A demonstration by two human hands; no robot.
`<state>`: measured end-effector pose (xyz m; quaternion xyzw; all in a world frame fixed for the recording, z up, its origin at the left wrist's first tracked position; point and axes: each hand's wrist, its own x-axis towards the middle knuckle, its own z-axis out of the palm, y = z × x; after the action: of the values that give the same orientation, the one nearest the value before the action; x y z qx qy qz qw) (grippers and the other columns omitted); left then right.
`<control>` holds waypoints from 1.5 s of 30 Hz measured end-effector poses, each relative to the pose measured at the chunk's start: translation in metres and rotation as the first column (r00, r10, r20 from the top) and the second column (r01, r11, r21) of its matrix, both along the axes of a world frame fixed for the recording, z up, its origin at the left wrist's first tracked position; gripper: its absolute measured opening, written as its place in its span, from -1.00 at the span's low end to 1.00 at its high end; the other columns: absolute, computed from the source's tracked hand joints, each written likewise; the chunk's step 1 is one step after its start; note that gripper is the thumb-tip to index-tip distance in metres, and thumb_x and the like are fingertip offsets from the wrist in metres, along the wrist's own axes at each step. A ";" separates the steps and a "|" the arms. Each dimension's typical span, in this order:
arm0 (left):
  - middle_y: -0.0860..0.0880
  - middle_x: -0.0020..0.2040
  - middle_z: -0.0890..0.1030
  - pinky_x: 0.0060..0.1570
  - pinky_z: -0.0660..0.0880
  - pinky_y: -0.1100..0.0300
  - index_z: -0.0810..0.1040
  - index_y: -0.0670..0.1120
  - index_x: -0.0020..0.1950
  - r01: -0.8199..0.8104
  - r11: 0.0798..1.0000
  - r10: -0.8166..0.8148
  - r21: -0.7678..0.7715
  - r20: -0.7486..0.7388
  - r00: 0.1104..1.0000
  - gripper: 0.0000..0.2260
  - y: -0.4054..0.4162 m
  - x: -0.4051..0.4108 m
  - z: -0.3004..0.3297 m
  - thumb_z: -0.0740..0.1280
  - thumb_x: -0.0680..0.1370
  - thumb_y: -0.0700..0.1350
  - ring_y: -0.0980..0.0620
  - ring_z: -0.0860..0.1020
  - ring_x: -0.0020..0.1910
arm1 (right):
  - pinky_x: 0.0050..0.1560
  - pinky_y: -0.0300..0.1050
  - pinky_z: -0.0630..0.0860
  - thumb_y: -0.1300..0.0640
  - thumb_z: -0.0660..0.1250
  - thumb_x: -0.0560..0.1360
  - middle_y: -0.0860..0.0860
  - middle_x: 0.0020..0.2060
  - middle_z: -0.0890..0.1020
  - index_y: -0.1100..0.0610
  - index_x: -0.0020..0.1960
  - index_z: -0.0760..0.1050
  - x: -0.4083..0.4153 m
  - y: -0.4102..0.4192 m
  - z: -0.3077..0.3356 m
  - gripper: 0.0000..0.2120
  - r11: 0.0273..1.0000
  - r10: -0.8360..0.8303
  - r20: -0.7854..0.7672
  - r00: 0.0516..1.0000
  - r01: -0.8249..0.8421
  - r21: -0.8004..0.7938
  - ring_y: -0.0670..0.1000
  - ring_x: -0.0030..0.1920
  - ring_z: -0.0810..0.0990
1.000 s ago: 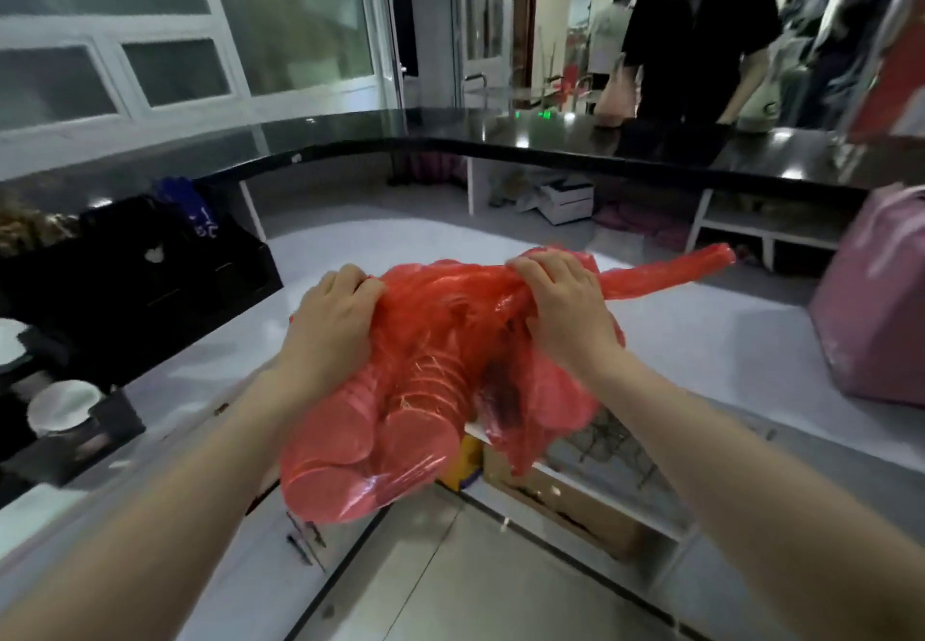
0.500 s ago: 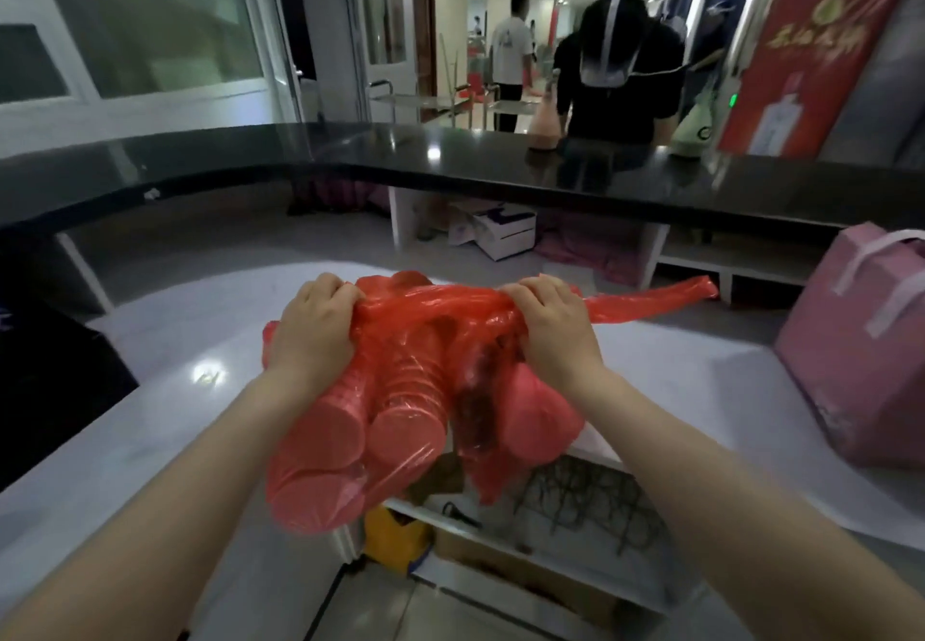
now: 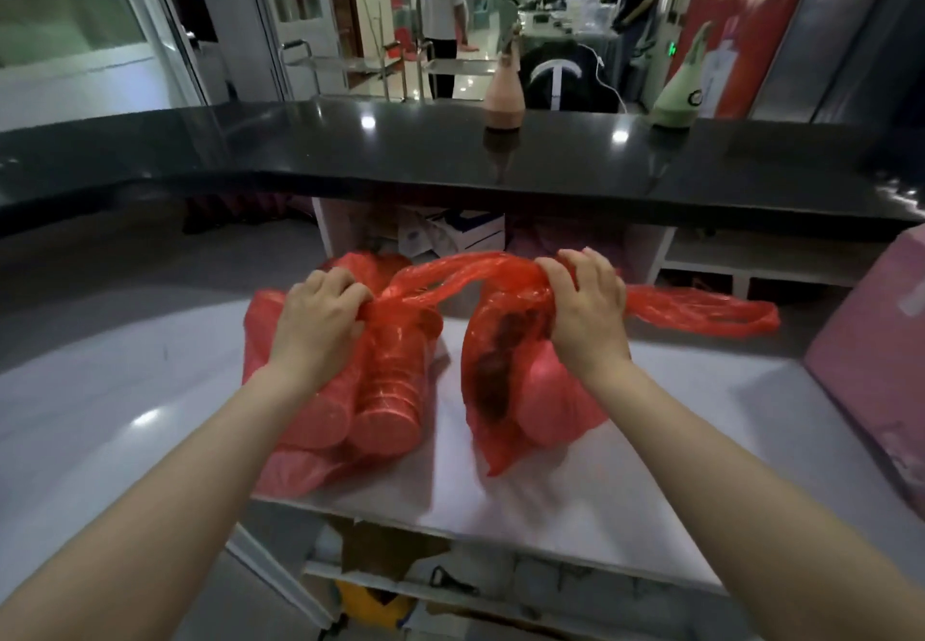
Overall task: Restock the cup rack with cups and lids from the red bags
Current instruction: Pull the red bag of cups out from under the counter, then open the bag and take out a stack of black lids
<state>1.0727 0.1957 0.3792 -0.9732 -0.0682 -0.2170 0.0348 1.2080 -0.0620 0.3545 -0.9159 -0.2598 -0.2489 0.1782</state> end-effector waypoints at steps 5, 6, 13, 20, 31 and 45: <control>-0.19 -0.08 0.59 -0.23 0.46 -0.10 0.61 -0.22 -0.11 0.004 1.000 -0.004 0.012 -0.035 0.999 -0.61 0.005 0.041 -0.017 0.61 0.13 -0.22 -0.26 0.53 -0.15 | 0.40 0.19 -0.03 0.23 0.26 0.47 0.11 0.46 0.26 -0.09 0.47 0.26 0.043 0.011 -0.008 -0.39 0.993 0.007 0.021 1.000 -0.004 -0.117 0.19 0.47 0.14; -0.19 -0.06 0.60 -0.20 0.45 -0.10 0.61 -0.22 -0.09 -0.011 1.000 0.011 -0.006 -0.022 1.000 -0.60 0.007 0.045 -0.022 0.61 0.14 -0.22 -0.27 0.53 -0.13 | 0.41 0.21 -0.11 0.16 0.25 0.48 0.08 0.51 0.18 -0.14 0.49 0.20 0.050 0.014 -0.010 -0.38 0.983 0.025 -0.018 1.000 -0.028 -0.181 0.16 0.50 0.06; -0.04 0.32 0.47 0.31 0.21 -0.17 0.50 0.03 0.30 -0.058 0.998 0.054 -0.025 -0.133 0.990 -0.43 0.031 0.062 -0.046 0.54 0.31 -0.03 -0.14 0.32 0.38 | 0.32 0.39 -0.41 -0.24 0.16 0.48 0.02 0.55 -0.24 -0.20 0.53 -0.13 0.064 0.026 -0.045 -0.26 0.851 -0.024 -0.386 0.922 -0.184 -0.492 0.15 0.50 -0.37; 0.04 0.55 0.11 0.46 -0.05 -0.12 -0.12 0.14 0.55 -0.109 0.994 0.113 0.030 -0.341 0.933 -0.04 0.090 0.050 -0.054 0.46 0.36 0.17 -0.06 0.05 0.53 | 0.25 0.42 -0.49 -0.20 0.29 0.38 0.07 0.53 -0.30 -0.15 0.55 -0.20 0.053 0.055 -0.016 -0.08 0.787 -0.135 -0.636 0.760 -0.308 -0.535 0.24 0.45 -0.46; 0.02 0.55 0.11 0.48 -0.05 0.09 -0.09 0.02 0.56 0.002 0.977 -0.037 -0.214 -0.160 0.986 0.04 0.105 0.029 -0.051 0.53 0.30 0.11 0.02 0.07 0.52 | 0.36 0.36 -0.37 -0.09 0.25 0.45 -0.06 0.55 0.07 -0.12 0.50 0.16 0.018 0.173 0.018 -0.36 0.815 0.266 -0.552 0.790 -0.490 -0.309 0.06 0.54 -0.21; -0.02 0.53 0.15 0.48 -0.13 0.13 0.00 0.03 0.54 0.040 0.971 -0.072 -0.235 -0.132 0.989 0.11 0.137 -0.034 -0.048 0.53 0.16 0.27 -0.03 0.04 0.53 | 0.20 0.02 0.41 0.04 0.46 0.40 -0.01 0.05 0.61 0.02 0.08 0.62 -0.026 0.258 -0.012 -0.74 0.710 0.636 -0.399 0.660 -0.704 -0.034 0.08 0.14 0.51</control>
<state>1.0387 0.3322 0.3316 -0.9849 -0.0630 -0.1397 -0.0805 1.1817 0.1955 0.3424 -0.7960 -0.5646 0.0315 0.2159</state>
